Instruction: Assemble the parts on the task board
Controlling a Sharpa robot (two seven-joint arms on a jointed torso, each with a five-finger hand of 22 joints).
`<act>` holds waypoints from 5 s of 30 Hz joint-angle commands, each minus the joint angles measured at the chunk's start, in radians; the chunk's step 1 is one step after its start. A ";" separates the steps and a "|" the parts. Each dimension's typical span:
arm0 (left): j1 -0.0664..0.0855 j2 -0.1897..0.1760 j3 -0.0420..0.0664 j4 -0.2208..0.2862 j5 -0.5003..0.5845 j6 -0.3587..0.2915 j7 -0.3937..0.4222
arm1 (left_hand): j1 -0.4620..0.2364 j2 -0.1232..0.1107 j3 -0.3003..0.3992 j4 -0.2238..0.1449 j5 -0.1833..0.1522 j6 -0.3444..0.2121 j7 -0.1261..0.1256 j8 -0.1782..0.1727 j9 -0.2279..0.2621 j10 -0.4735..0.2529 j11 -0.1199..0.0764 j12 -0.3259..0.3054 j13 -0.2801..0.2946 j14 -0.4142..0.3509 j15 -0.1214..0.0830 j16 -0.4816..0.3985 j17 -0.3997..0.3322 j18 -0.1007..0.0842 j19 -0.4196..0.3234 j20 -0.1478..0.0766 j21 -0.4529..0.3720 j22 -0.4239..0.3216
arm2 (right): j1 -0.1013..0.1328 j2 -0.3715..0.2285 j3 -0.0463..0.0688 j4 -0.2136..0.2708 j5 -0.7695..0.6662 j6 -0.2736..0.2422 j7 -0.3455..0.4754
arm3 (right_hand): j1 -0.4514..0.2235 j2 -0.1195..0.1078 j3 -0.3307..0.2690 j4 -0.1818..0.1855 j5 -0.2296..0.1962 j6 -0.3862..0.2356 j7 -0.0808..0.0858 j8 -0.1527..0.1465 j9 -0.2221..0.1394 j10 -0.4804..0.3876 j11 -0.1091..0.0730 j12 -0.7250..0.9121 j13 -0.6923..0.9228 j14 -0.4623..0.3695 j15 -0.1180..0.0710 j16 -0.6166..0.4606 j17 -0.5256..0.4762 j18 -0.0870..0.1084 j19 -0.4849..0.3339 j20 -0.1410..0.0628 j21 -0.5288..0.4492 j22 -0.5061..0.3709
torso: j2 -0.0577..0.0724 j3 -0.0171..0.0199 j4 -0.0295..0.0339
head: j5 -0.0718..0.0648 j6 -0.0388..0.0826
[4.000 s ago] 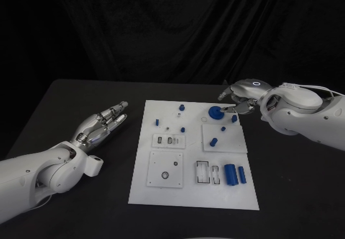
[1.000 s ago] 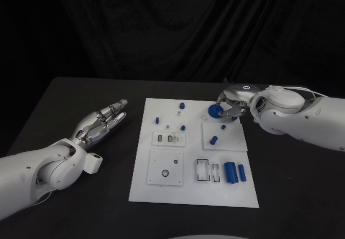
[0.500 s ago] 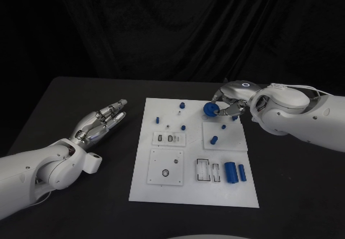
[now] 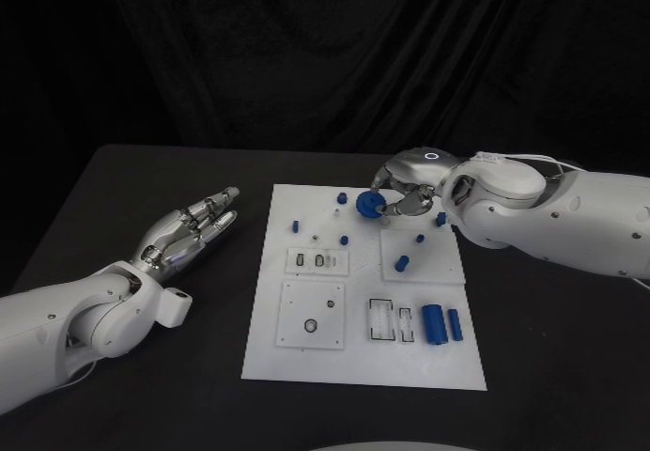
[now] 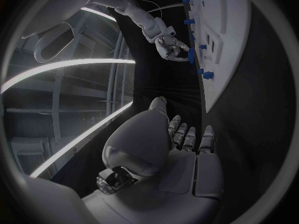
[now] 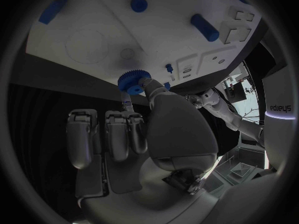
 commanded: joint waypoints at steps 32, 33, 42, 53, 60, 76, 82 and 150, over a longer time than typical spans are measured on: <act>0.000 0.010 0.001 -0.007 -0.002 0.014 0.164 | 0.013 0.000 0.007 -0.003 0.007 0.002 0.008 -0.001 0.000 -0.001 0.008 -0.003 0.000 0.001 0.008 -0.004 -0.001 0.019 0.001 0.008 -0.001 0.002 | -0.016 0.178 0.002 -0.126 -0.004 0.054 0.039 | -0.010 -0.002 0.026 -0.001 -0.015 0.021 -0.036 0.035 0.190 0.108 0.026 0.003 0.263 0.104 0.022 0.003 0.263 -0.012 0.080 0.015 -0.010 0.241 | 0.000 0.0011 0.0005 | -0.008 -0.009; 0.000 0.010 0.001 -0.007 -0.002 0.015 0.163 | 0.014 0.001 0.008 -0.003 0.008 0.002 0.009 -0.001 0.000 -0.001 0.008 -0.003 0.000 0.001 0.008 -0.004 -0.001 0.019 0.001 0.008 -0.001 0.002 | -0.016 0.179 0.002 -0.126 -0.004 0.058 0.037 | -0.011 -0.003 0.027 -0.001 -0.016 0.018 -0.035 0.032 0.189 0.108 0.027 0.003 0.263 0.104 0.023 0.003 0.263 -0.012 0.080 0.016 -0.011 0.241 | 0.000 0.0011 0.0005 | -0.008 -0.009; 0.000 0.011 0.001 -0.008 -0.002 0.016 0.163 | 0.014 0.001 0.008 -0.003 0.008 0.002 0.009 -0.001 0.000 -0.001 0.008 -0.003 0.000 0.001 0.008 -0.004 -0.001 0.019 0.001 0.008 -0.001 0.002 | -0.019 0.180 0.002 -0.129 -0.004 0.083 0.027 | -0.018 -0.011 0.045 -0.002 -0.028 -0.037 -0.019 -0.023 0.164 0.108 0.039 0.003 0.263 0.104 0.034 0.003 0.263 -0.007 0.069 0.027 -0.028 0.232 | 0.000 0.0015 0.0002 | -0.007 -0.010; 0.000 0.012 0.001 -0.010 -0.002 0.017 0.163 | 0.014 0.001 0.009 -0.004 0.009 0.001 0.010 -0.001 0.000 -0.002 0.008 -0.004 -0.001 0.001 0.009 -0.004 -0.001 0.019 0.001 0.008 -0.001 0.002 | -0.022 0.178 0.002 -0.130 -0.004 0.083 0.031 | -0.027 -0.026 0.068 -0.006 -0.061 -0.157 -0.019 -0.110 0.094 0.108 0.040 0.003 0.263 0.104 0.036 0.003 0.263 0.003 0.050 0.031 -0.059 0.216 | 0.000 0.0012 -0.0007 | -0.006 -0.013; 0.000 0.014 0.001 -0.013 -0.002 0.019 0.162 | 0.015 0.001 0.009 -0.004 0.009 0.001 0.012 -0.001 0.000 -0.002 0.008 -0.003 0.000 0.001 0.009 -0.004 -0.001 0.019 0.001 0.009 -0.001 0.002 | -0.022 0.177 0.002 -0.128 -0.004 0.075 0.040 | -0.027 -0.023 0.069 -0.012 -0.083 -0.245 -0.032 -0.111 0.047 0.108 0.030 0.003 0.263 0.104 0.028 0.003 0.263 0.009 0.037 0.025 -0.081 0.206 | 0.001 0.0009 0.0003 | -0.007 -0.015; 0.000 0.017 0.001 -0.016 -0.002 0.019 0.163 | 0.015 0.001 0.010 -0.005 0.010 0.002 0.016 -0.001 0.001 -0.002 0.008 -0.003 -0.001 0.001 0.009 -0.004 -0.001 0.019 0.001 0.009 -0.001 0.002 | -0.027 0.172 0.002 -0.130 -0.004 0.119 0.040 | -0.028 -0.012 0.079 -0.016 -0.053 -0.209 -0.054 -0.091 0.018 0.108 0.010 0.003 0.263 0.104 0.012 0.003 0.263 0.012 0.029 0.009 -0.096 0.201 | 0.000 0.0006 0.0003 | -0.008 -0.021; 0.000 0.017 0.001 -0.016 -0.002 0.019 0.164 | 0.016 0.001 0.012 -0.006 0.010 -0.002 0.014 -0.002 0.000 -0.003 0.008 -0.004 -0.001 0.001 0.009 -0.004 -0.001 0.019 0.001 0.010 -0.001 0.002 | -0.033 0.169 0.002 -0.131 -0.004 0.124 0.040 | -0.035 -0.012 0.091 -0.016 -0.033 -0.143 -0.050 -0.079 0.011 0.108 0.012 0.003 0.263 0.104 0.011 0.003 0.263 0.009 0.036 0.007 -0.088 0.207 | 0.001 0.0005 -0.0001 | -0.008 -0.022; 0.000 0.025 0.001 -0.017 -0.002 0.023 0.162 | 0.018 0.002 0.015 -0.008 0.013 -0.002 0.010 -0.002 0.000 -0.004 0.009 -0.004 -0.001 0.001 0.010 -0.004 -0.001 0.019 0.001 0.011 -0.001 0.002 | -0.032 -0.315 -0.002 0.104 -0.004 -0.065 -0.001 | -0.066 -0.034 0.010 0.092 -0.289 -0.101 -0.043 -0.101 -0.018 0.108 0.015 0.003 0.263 0.104 0.011 0.003 0.263 -0.018 0.094 0.007 0.005 0.255 | 0.001 0.0008 0.0020 | -0.012 -0.013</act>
